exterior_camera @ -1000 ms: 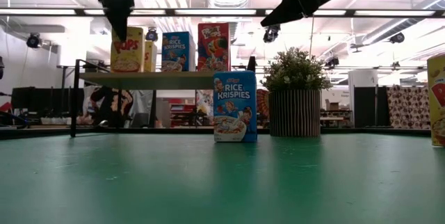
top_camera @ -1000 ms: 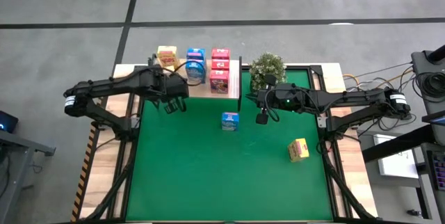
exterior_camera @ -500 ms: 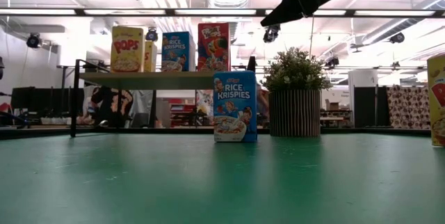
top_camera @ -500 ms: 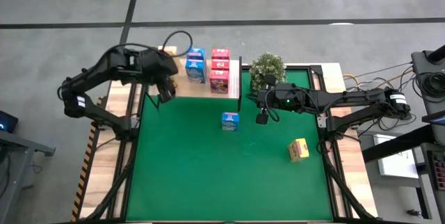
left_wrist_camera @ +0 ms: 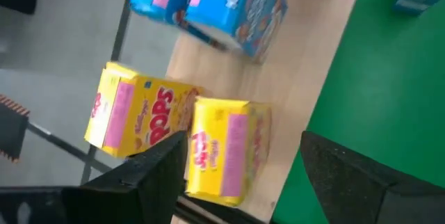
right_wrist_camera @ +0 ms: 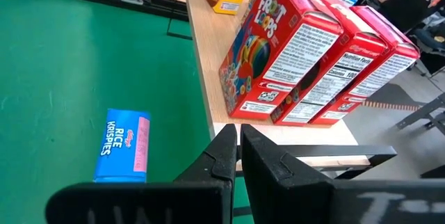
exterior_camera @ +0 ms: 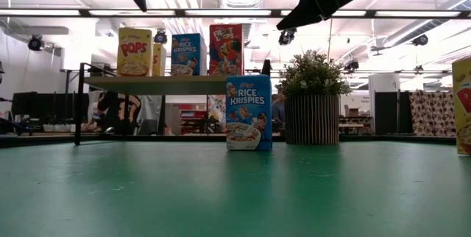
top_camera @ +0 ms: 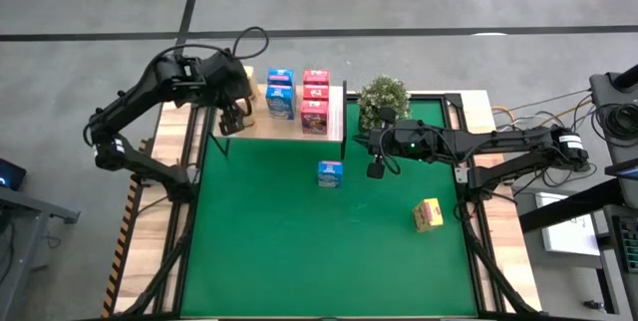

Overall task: Stack cereal on shelf
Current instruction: Put the left yellow cereal box on the shelf aligned with the other yellow cereal box

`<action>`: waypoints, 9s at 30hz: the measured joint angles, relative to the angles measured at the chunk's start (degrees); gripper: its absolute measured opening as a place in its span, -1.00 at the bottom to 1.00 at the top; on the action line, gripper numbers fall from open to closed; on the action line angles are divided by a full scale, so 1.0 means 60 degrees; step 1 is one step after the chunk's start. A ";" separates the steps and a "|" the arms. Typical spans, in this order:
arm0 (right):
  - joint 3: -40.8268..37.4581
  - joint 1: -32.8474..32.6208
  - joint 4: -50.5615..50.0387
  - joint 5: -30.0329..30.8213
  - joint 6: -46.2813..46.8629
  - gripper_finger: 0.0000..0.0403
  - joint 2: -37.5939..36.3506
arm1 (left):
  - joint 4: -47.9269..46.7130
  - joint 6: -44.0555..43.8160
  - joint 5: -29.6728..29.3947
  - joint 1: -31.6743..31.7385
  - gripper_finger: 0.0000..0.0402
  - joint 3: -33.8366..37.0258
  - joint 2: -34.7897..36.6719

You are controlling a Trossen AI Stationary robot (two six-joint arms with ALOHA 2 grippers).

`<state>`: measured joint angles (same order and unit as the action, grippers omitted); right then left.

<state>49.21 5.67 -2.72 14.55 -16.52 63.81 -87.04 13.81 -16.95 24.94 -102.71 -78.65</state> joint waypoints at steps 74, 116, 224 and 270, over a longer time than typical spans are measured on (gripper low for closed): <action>0.0029 -0.0004 0.0971 0.0000 -0.0429 -0.94 0.0000 | 0.0530 0.3059 -0.0510 0.1549 -0.10 0.1937 -0.0091; 0.0033 -0.0004 0.0987 0.0000 -0.0426 -0.94 0.0000 | 0.0850 0.3124 -0.0084 0.2110 0.11 0.1941 -0.0059; 0.0033 -0.0004 0.0979 0.0004 -0.0321 -0.94 0.0000 | 0.7632 -0.1401 -0.6616 -0.2244 -1.00 0.9940 0.5734; 0.0029 -0.0002 0.0752 0.0013 -0.0236 -0.94 0.0000 | 1.0955 -0.1264 -0.4751 -0.1682 -1.00 1.1080 0.4915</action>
<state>49.39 5.66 1.80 14.62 -17.93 63.81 -21.31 6.23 -45.45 14.85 -36.23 -49.16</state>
